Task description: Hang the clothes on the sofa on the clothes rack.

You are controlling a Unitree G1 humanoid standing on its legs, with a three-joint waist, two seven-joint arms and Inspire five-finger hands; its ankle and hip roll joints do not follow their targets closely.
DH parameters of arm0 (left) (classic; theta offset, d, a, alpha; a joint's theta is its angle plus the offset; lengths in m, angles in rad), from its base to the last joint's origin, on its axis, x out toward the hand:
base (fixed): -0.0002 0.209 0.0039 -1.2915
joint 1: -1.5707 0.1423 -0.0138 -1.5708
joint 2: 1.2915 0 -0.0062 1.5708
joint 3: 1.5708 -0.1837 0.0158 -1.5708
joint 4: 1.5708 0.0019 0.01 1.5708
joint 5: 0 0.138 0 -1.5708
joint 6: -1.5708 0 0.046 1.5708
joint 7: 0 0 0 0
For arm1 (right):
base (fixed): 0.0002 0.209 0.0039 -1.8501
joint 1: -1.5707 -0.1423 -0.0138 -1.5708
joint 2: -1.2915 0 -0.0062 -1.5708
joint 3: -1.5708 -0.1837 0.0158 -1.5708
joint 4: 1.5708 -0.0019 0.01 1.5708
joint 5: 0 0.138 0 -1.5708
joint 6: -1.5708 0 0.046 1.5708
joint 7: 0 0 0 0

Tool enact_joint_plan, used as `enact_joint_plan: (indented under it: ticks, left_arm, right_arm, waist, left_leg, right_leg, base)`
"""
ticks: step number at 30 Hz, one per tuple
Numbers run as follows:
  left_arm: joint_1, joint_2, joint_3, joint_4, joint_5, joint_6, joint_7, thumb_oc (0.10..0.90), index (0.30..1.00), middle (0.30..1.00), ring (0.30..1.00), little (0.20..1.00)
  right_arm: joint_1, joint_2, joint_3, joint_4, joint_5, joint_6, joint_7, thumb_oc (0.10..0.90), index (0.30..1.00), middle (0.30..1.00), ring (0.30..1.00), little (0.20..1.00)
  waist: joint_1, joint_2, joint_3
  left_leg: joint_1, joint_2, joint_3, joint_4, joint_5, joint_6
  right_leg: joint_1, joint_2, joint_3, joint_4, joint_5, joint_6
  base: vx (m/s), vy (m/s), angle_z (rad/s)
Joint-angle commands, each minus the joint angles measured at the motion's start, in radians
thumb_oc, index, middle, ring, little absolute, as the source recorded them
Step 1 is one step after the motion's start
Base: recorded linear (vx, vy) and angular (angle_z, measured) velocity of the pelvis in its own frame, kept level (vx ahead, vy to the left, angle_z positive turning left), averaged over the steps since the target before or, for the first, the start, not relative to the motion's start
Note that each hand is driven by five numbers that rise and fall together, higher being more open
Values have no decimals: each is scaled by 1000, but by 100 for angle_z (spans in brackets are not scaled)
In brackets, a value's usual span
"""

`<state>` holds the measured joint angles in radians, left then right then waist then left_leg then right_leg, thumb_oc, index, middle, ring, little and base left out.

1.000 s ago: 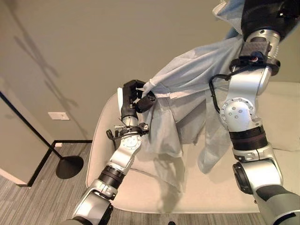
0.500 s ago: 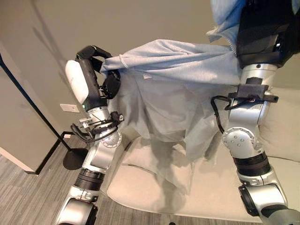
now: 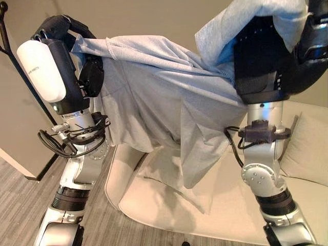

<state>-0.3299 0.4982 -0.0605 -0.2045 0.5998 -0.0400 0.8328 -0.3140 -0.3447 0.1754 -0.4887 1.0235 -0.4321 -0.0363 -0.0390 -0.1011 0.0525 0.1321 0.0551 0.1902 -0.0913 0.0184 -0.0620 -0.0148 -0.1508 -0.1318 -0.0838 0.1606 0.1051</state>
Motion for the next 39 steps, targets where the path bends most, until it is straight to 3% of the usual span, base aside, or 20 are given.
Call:
enact_joint_plan:
  ticks: [1, 3, 4, 5, 7, 10, 11, 13, 18, 21, 24, 26, 28, 29, 30, 32, 33, 35, 37, 39]
  left_arm:
    - [-77, 78, 160, -14, -71, -41, 33, 400, 300, 300, 300, 300]
    - [-87, 60, 124, -65, -114, -84, 12, 400, 300, 300, 300, 300]
    - [-88, 59, 125, -67, -114, -84, 11, 400, 300, 300, 300, 300]
    - [-104, 56, 105, -93, -123, -102, -6, 400, 300, 300, 300, 300]
    - [-100, 55, 111, -117, -141, -112, -14, 400, 300, 300, 300, 300]
    - [-70, 53, 128, -146, -141, -111, -14, 400, 300, 300, 300, 300]
    - [-24, 48, 149, -149, -145, -105, -28, 400, 300, 300, 300, 300]
    - [35, 17, 168, -155, -164, -119, -57, 400, 300, 300, 300, 300]
    - [93, -27, 151, -154, -230, -145, -81, 400, 300, 300, 300, 300]
    - [93, -29, 117, -151, -219, -152, -105, 400, 300, 300, 300, 300]
    - [94, -42, 103, -131, -240, -158, -106, 400, 300, 300, 300, 300]
    - [96, -43, 105, -132, -241, -159, -107, 400, 300, 300, 300, 300]
    - [107, -46, 123, -141, -257, -160, -100, 400, 300, 300, 300, 300]
    - [110, -45, 126, -143, -267, -165, -93, 400, 300, 300, 300, 300]
    - [116, -45, 128, -148, -278, -175, -79, 400, 300, 300, 300, 300]
    - [121, -47, 118, -148, -282, -180, -83, 400, 300, 300, 300, 300]
    - [112, -43, 83, -141, -281, -184, -82, 400, 300, 300, 300, 300]
    - [92, -6, 60, -154, -271, -177, -102, 400, 300, 300, 300, 300]
    - [83, 8, 61, -154, -261, -167, -73, 400, 300, 300, 300, 300]
    - [80, 16, 60, -150, -247, -164, -74, 400, 300, 300, 300, 300]
  right_arm:
    - [-110, 5, -109, 33, -68, -79, -28, 400, 300, 300, 300, 300]
    - [-125, 8, -88, 27, -48, -103, -33, 400, 300, 300, 300, 300]
    - [-127, 7, -88, 28, -49, -103, -34, 400, 300, 300, 300, 300]
    - [-148, -22, -77, 32, -62, -100, -46, 400, 300, 300, 300, 300]
    - [-167, -29, -72, 38, -69, -95, -50, 400, 300, 300, 300, 300]
    - [-206, -14, -31, 62, -52, -93, -57, 400, 300, 300, 300, 300]
    - [-203, 2, -25, 67, -52, -93, -62, 400, 300, 300, 300, 300]
    - [-188, 0, -18, 59, -44, -92, -64, 400, 300, 300, 300, 300]
    - [-120, -30, -31, 59, -41, -76, -62, 400, 300, 300, 300, 300]
    - [-88, -70, -66, 60, -55, -75, -59, 400, 300, 300, 300, 300]
    - [-92, -74, -57, 76, -45, -74, -68, 400, 300, 300, 300, 300]
    - [-92, -75, -55, 77, -45, -75, -68, 400, 300, 300, 300, 300]
    - [-76, -68, -67, 79, -41, -82, -80, 400, 300, 300, 300, 300]
    - [-68, -64, -72, 77, -45, -85, -90, 400, 300, 300, 300, 300]
    - [-40, -56, -87, 78, -68, -94, -105, 400, 300, 300, 300, 300]
    - [-21, -58, -99, 70, -78, -92, -105, 400, 300, 300, 300, 300]
    - [0, -54, -109, 67, -89, -93, -108, 400, 300, 300, 300, 300]
    - [24, -4, -129, 69, -108, -79, -101, 400, 300, 300, 300, 300]
    - [-8, 44, -92, 91, -74, -97, -97, 400, 300, 300, 300, 300]
    - [-20, 40, -72, 91, -83, -100, -94, 400, 300, 300, 300, 300]
  waist:
    - [30, -78, -42]
    - [44, -40, 2]
    - [43, -41, 3]
    - [56, -24, -1]
    - [71, -25, -16]
    - [127, -54, -65]
    - [178, -90, -82]
    - [202, -96, -70]
    - [220, -57, -43]
    - [200, -65, -32]
    - [156, -59, -60]
    - [153, -55, -61]
    - [129, -40, -73]
    - [120, -30, -70]
    - [106, 1, -74]
    - [96, 16, -81]
    - [94, 20, -81]
    - [96, -22, -65]
    - [107, -27, -54]
    - [101, -22, -36]
  left_leg:
    - [38, -46, 7, 11, -146, 37]
    - [2, -46, 13, 30, -115, 61]
    - [-2, -47, 12, 31, -110, 60]
    - [-35, -43, 18, 34, -81, 72]
    - [-65, -49, 28, 27, -56, 71]
    - [-133, -71, 85, 24, -15, 73]
    - [-174, -86, 99, 38, -4, 62]
    - [-249, -68, 98, 100, 18, 38]
    - [-349, -40, 65, 177, 73, -17]
    - [-300, 16, 47, 235, -7, -6]
    - [-194, 143, -15, 181, 11, -36]
    - [-186, 147, -17, 167, 19, -41]
    - [-160, 247, -24, 113, 109, -88]
    - [-150, 280, -21, 82, 149, -108]
    - [-130, 300, -15, 29, 128, -135]
    - [-123, 285, -6, 15, 95, -142]
    - [-129, 231, -25, 28, 50, -128]
    - [-128, 101, -20, 46, -40, -53]
    - [-84, 57, 27, 8, -65, -12]
    - [-64, 37, 61, 5, -69, 14]
  right_leg:
    - [-111, -178, -12, 77, 84, 157]
    - [-88, -138, -88, 258, -64, 110]
    - [-94, -140, -89, 265, -66, 107]
    - [-56, -88, -130, 409, -199, 71]
    - [-11, -56, -154, 436, -262, 49]
    - [106, -3, -159, 397, -322, 39]
    - [169, 28, -146, 257, -379, 4]
    - [206, 75, -122, 83, -335, -7]
    - [193, 97, -151, -1, -275, -18]
    - [157, 50, -192, 30, -250, -13]
    - [129, 4, -209, 39, -235, 4]
    - [131, 9, -211, 41, -237, 2]
    - [130, -13, -209, 38, -238, 20]
    - [133, -18, -210, 41, -240, 25]
    - [143, -54, -216, 41, -236, 52]
    - [151, -71, -222, 40, -228, 65]
    - [158, -120, -224, 50, -196, 80]
    - [126, -249, -226, 130, -94, 113]
    - [71, -303, -260, 228, -63, 107]
    - [30, -276, -280, 323, -100, 74]
  base:
    - [-372, 251, 21]
    - [-403, 275, 3]
    - [-374, 193, 2]
    - [-289, 111, 23]
    - [-333, 55, 27]
    - [-306, -50, -36]
    - [-263, -181, -86]
    - [-316, -204, -71]
    - [-249, -8, 1]
    - [-160, 132, 37]
    - [-42, 222, 25]
    - [32, 116, 13]
    - [94, 343, 16]
    - [167, 601, 10]
    - [142, 482, 8]
    - [141, 486, 9]
    - [215, 833, 47]
    - [153, 823, 92]
    - [21, 488, 36]
    - [7, 336, -56]
